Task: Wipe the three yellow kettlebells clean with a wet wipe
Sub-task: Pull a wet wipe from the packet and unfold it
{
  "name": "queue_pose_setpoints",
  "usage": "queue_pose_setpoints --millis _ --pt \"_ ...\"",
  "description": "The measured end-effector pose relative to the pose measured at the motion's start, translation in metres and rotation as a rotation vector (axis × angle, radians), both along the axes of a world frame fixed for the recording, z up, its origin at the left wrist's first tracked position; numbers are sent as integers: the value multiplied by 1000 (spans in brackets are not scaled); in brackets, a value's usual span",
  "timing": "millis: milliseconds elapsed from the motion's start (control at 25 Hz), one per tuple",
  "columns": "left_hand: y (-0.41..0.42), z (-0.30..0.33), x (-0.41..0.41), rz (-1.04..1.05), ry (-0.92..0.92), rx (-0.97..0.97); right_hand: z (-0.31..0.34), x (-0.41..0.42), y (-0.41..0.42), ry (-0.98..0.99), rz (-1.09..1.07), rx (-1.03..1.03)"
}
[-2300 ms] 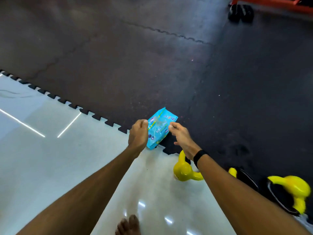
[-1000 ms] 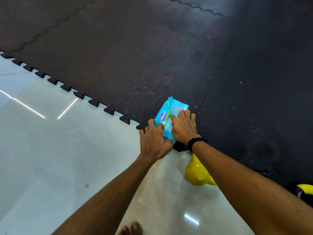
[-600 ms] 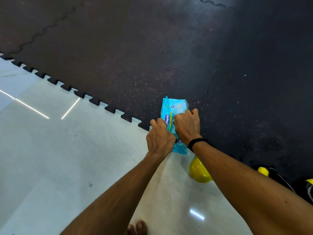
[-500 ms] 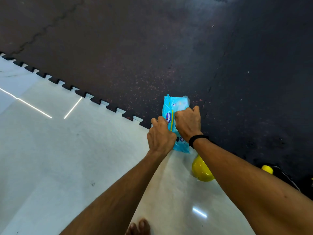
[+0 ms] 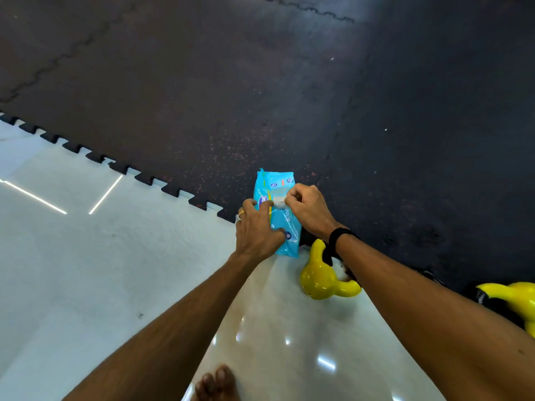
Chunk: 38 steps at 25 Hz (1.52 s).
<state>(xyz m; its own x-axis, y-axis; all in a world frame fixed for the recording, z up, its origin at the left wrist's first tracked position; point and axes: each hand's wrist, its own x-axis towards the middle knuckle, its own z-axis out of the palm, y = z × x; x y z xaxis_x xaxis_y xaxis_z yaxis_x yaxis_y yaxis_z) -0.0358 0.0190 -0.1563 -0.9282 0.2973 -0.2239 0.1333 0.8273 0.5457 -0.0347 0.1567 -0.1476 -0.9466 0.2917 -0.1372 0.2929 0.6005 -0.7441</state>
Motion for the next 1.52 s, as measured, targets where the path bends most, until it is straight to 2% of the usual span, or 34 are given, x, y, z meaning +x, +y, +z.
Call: queue_pose_setpoints --millis 160,320,560,720,960,1200,1320,1440,1520 --pt "12 42 -1 -85 -73 111 52 10 5 84 -36 -137" --pt "13 101 3 -41 97 303 124 22 3 187 -59 -202" --pt "20 208 25 -141 231 414 238 78 25 332 -118 -88" --pt "40 293 59 -184 272 629 316 136 49 429 -231 -18" --pt "65 396 140 -381 230 933 414 245 78 544 -362 41" --pt "86 408 196 -347 96 1046 427 306 93 597 -514 -92" --pt "93 388 204 -215 -62 1080 403 314 90 532 -572 -332" --pt "95 356 202 -140 -310 1058 369 308 83 477 -495 -668" --pt "99 347 194 -144 -432 1025 358 295 78 420 -412 -675"
